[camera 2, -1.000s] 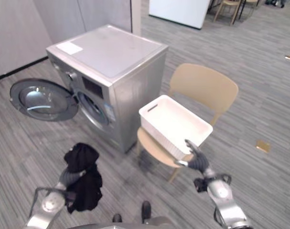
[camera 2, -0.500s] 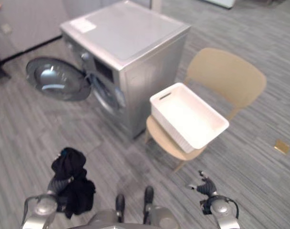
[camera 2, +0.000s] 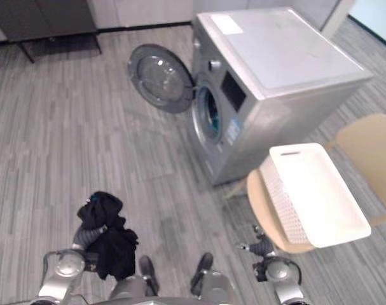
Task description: Grab the laundry basket,head to the washer,open it,put in the laundry and shut it.
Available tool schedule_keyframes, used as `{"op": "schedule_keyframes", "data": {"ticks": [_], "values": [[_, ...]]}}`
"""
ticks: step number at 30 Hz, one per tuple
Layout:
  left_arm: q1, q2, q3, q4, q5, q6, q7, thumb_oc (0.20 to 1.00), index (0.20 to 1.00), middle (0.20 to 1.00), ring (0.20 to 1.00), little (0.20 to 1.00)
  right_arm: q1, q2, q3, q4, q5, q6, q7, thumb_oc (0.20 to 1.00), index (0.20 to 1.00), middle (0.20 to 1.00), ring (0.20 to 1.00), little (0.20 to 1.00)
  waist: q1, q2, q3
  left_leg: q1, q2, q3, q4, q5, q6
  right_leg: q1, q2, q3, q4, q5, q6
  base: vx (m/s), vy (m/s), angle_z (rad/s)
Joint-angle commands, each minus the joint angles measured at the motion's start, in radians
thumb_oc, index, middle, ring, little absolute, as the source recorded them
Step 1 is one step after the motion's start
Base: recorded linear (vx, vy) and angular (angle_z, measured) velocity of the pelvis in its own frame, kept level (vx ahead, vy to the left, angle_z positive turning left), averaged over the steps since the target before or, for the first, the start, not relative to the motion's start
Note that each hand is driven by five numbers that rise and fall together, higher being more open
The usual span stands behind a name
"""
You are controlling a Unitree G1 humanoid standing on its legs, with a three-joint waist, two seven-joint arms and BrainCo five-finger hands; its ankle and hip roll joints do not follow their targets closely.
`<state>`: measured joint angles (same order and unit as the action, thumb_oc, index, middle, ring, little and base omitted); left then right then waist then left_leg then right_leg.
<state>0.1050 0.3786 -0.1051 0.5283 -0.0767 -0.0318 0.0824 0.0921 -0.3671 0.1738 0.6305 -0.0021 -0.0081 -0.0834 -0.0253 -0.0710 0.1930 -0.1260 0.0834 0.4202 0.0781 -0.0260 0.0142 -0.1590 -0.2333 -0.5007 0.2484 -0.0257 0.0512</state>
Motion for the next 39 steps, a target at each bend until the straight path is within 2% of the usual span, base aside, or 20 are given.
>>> {"op": "schedule_keyframes", "data": {"ticks": [1, 5, 7, 10, 11, 12, 14, 16, 17, 18, 20, 23, 25, 27, 30, 32, 33, 34, 36, 39], "values": [[-0.026, 0.082, 0.033, -0.075, 0.0, -0.021, 0.023, 0.2, 0.2, 0.2, 0.2, 0.2, -0.033, 0.02, 0.018, -0.062, -0.019, -0.016, 0.002, 1.0, 1.0, 1.0, 1.0, 1.0, -0.031, -0.013, 0.027, 0.025, -0.06, -0.092, 0.012, -0.09, 0.032, -0.003, 0.074, 0.251, 0.183, -0.065, 0.07, 0.28, 0.238, 0.78], [-0.026, 0.075, 0.028, -0.062, 0.009, -0.019, 0.02, 0.2, 0.2, 0.2, 0.2, 0.2, -0.036, 0.014, 0.035, -0.069, -0.014, -0.017, 0.007, 1.0, 1.0, 1.0, 1.0, 1.0, -0.051, 0.004, 0.05, 0.088, -0.088, -0.148, -0.015, -0.114, 0.045, -0.093, 0.134, 0.315, 0.16, -0.089, 0.047, 0.25, 0.117, 0.86], [-0.027, 0.072, 0.026, -0.056, 0.012, -0.018, 0.02, 0.2, 0.2, 0.2, 0.2, 0.2, -0.036, 0.012, 0.037, -0.068, -0.014, -0.017, 0.009, 1.0, 1.0, 1.0, 1.0, 1.0, -0.056, 0.003, 0.054, 0.088, -0.094, -0.152, -0.019, -0.099, 0.049, -0.116, 0.149, 0.316, 0.125, -0.055, 0.036, 0.11, -0.01, 0.42], [-0.03, 0.064, 0.02, -0.039, 0.018, -0.015, 0.019, 0.2, 0.2, 0.2, 0.2, 0.2, -0.026, 0.007, 0.043, -0.063, -0.021, -0.015, 0.015, 1.0, 1.0, 1.0, 1.0, 1.0, -0.074, -0.001, 0.059, 0.122, -0.13, -0.22, -0.021, -0.122, 0.049, -0.174, 0.185, 0.341, 0.041, 0.004, 0.054, 0.24, -0.031, 0.45], [-0.036, 0.062, 0.015, -0.035, 0.019, -0.017, 0.017, 0.2, 0.2, 0.2, 0.2, 0.2, -0.025, 0.004, 0.043, -0.06, -0.024, -0.014, 0.017, 1.0, 1.0, 1.0, 1.0, 1.0, -0.078, -0.004, 0.06, 0.137, -0.143, -0.236, -0.024, -0.133, 0.047, -0.188, 0.186, 0.327, 0.004, 0.027, 0.06, 0.44, -0.066, 0.56], [-0.039, 0.061, 0.013, -0.028, 0.025, -0.015, 0.019, 0.2, 0.2, 0.2, 0.2, 0.2, -0.023, 0.004, 0.045, -0.059, -0.033, -0.015, 0.017, 1.0, 1.0, 1.0, 1.0, 1.0, -0.077, 0.0, 0.052, 0.161, -0.148, -0.252, -0.019, -0.163, 0.042, -0.187, 0.167, 0.262, -0.031, 0.035, 0.077, 0.33, -0.049, 0.6], [-0.036, 0.058, 0.008, -0.034, 0.029, -0.016, 0.015, 0.2, 0.2, 0.2, 0.2, 0.2, -0.017, 0.006, 0.041, -0.06, -0.035, -0.013, 0.018, 1.0, 1.0, 1.0, 1.0, 1.0, -0.081, -0.009, 0.049, 0.164, -0.158, -0.25, -0.013, -0.16, 0.042, -0.172, 0.155, 0.223, -0.059, 0.038, 0.065, 0.2, -0.085, 0.44], [-0.025, 0.048, -0.003, -0.032, 0.041, -0.015, 0.013, 0.2, 0.2, 0.2, 0.2, 0.2, 0.0, 0.002, 0.039, -0.049, -0.039, -0.013, 0.018, 1.0, 1.0, 1.0, 1.0, 1.0, -0.095, -0.012, 0.021, 0.195, -0.163, -0.267, 0.006, -0.189, 0.031, -0.127, 0.168, 0.243, -0.091, 0.029, 0.047, 0.36, -0.155, 0.35], [-0.015, 0.037, 0.0, -0.033, 0.035, -0.018, 0.006, 0.2, 0.2, 0.2, 0.2, 0.2, 0.002, -0.001, 0.03, -0.037, -0.037, -0.014, 0.02, 1.0, 1.0, 1.0, 1.0, 1.0, -0.105, -0.009, 0.001, 0.197, -0.146, -0.252, 0.068, -0.212, -0.003, -0.082, 0.174, 0.246, -0.116, 0.028, 0.033, 0.32, -0.127, 0.51], [-0.015, 0.036, 0.0, -0.033, 0.035, -0.018, 0.006, 0.2, 0.2, 0.2, 0.2, 0.2, 0.003, -0.001, 0.03, -0.037, -0.037, -0.014, 0.02, 1.0, 1.0, 1.0, 1.0, 1.0, -0.105, -0.008, 0.001, 0.197, -0.145, -0.252, 0.07, -0.213, -0.004, -0.081, 0.174, 0.246, -0.117, 0.029, 0.033, 0.39, -0.174, 0.65], [-0.006, 0.028, -0.008, -0.041, 0.031, -0.018, -0.008, 0.2, 0.2, 0.2, 0.2, 0.2, 0.002, -0.014, 0.028, -0.033, -0.027, -0.015, 0.022, 1.0, 1.0, 1.0, 1.0, 1.0, -0.109, -0.013, -0.012, 0.147, -0.091, -0.218, 0.286, -0.164, -0.049, 0.002, 0.208, 0.278, -0.167, 0.012, 0.001, 0.26, -0.138, 0.34], [-0.014, 0.023, -0.016, -0.037, 0.026, -0.016, -0.012, 0.2, 0.2, 0.2, 0.2, 0.2, -0.003, -0.023, 0.031, -0.016, -0.022, -0.013, 0.023, 1.0, 1.0, 1.0, 1.0, 1.0, -0.094, -0.032, 0.0, 0.04, -0.046, -0.2, 0.359, -0.153, -0.037, 0.052, 0.204, 0.303, -0.188, -0.015, -0.014, 0.11, -0.06, -0.34], [-0.014, 0.023, -0.016, -0.037, 0.026, -0.017, -0.012, 0.2, 0.2, 0.2, 0.2, 0.2, -0.004, -0.023, 0.031, -0.015, -0.022, -0.013, 0.023, 1.0, 1.0, 1.0, 1.0, 1.0, -0.094, -0.031, 0.0, 0.039, -0.045, -0.2, 0.361, -0.154, -0.037, 0.051, 0.204, 0.303, -0.187, -0.015, -0.014, 0.09, -0.006, -0.3], [-0.009, 0.031, -0.016, -0.042, 0.031, -0.016, -0.017, 0.2, 0.2, 0.2, 0.2, 0.2, -0.004, -0.029, 0.03, -0.015, -0.025, -0.016, 0.02, 1.0, 1.0, 1.0, 1.0, 1.0, -0.076, -0.047, 0.009, -0.018, -0.042, -0.238, 0.259, -0.142, -0.029, 0.075, 0.2, 0.335, -0.197, -0.029, -0.005, 0.2, 0.039, -0.38], [-0.008, 0.04, -0.016, -0.045, 0.028, -0.015, -0.018, 0.2, 0.2, 0.2, 0.2, 0.2, -0.006, -0.03, 0.032, 0.006, -0.032, -0.016, 0.012, 1.0, 1.0, 1.0, 1.0, 1.0, -0.044, -0.041, 0.028, -0.104, -0.04, -0.356, 0.098, 0.025, -0.066, 0.109, 0.229, 0.394, -0.197, -0.05, -0.015, 0.22, 0.099, -0.74], [-0.002, 0.042, -0.02, -0.053, 0.02, -0.015, -0.021, 0.2, 0.2, 0.2, 0.2, 0.2, -0.005, -0.033, 0.03, 0.016, -0.037, -0.016, 0.007, 1.0, 1.0, 1.0, 1.0, 1.0, -0.028, -0.037, 0.039, -0.138, -0.038, -0.458, 0.021, 0.072, -0.08, 0.131, 0.247, 0.457, -0.183, -0.072, -0.016, 0.35, 0.194, -0.89], [-0.003, 0.041, -0.026, -0.062, 0.009, -0.019, -0.022, 0.2, 0.2, 0.2, 0.2, 0.2, -0.011, -0.038, 0.027, 0.026, -0.041, -0.016, 0.003, 1.0, 1.0, 1.0, 1.0, 1.0, -0.023, -0.032, 0.037, -0.163, -0.037, -0.533, -0.018, 0.097, -0.088, 0.145, 0.259, 0.522, -0.162, -0.091, -0.015, 0.43, 0.276, -1.0], [-0.007, 0.04, -0.033, -0.063, 0.004, -0.021, -0.02, 0.2, 0.2, 0.2, 0.2, 0.2, -0.016, -0.043, 0.025, 0.031, -0.04, -0.016, 0.0, 1.0, 1.0, 1.0, 1.0, 1.0, -0.023, -0.027, 0.033, -0.174, -0.037, -0.556, -0.022, 0.108, -0.091, 0.15, 0.264, 0.547, -0.154, -0.098, -0.015, 0.48, 0.318, -1.47], [-0.005, 0.036, -0.039, -0.056, 0.002, -0.02, -0.023, 0.2, 0.2, 0.2, 0.2, 0.2, -0.022, -0.04, 0.025, 0.044, -0.039, -0.018, 0.005, 1.0, 1.0, 1.0, 1.0, 1.0, -0.018, -0.017, 0.024, -0.148, -0.033, -0.568, -0.042, 0.107, -0.087, 0.163, 0.268, 0.578, -0.148, -0.117, -0.009, 0.34, 0.243, -1.34], [-0.015, 0.044, -0.05, -0.048, -0.003, -0.028, -0.026, 0.2, 0.2, 0.2, 0.2, 0.2, -0.033, -0.022, 0.011, 0.071, -0.027, -0.022, 0.005, 1.0, 1.0, 1.0, 1.0, 1.0, -0.029, -0.015, -0.007, -0.127, -0.042, -0.502, 0.013, 0.083, -0.07, 0.196, 0.207, 0.608, -0.13, -0.127, 0.015, 0.39, 0.336, -0.76]]}}
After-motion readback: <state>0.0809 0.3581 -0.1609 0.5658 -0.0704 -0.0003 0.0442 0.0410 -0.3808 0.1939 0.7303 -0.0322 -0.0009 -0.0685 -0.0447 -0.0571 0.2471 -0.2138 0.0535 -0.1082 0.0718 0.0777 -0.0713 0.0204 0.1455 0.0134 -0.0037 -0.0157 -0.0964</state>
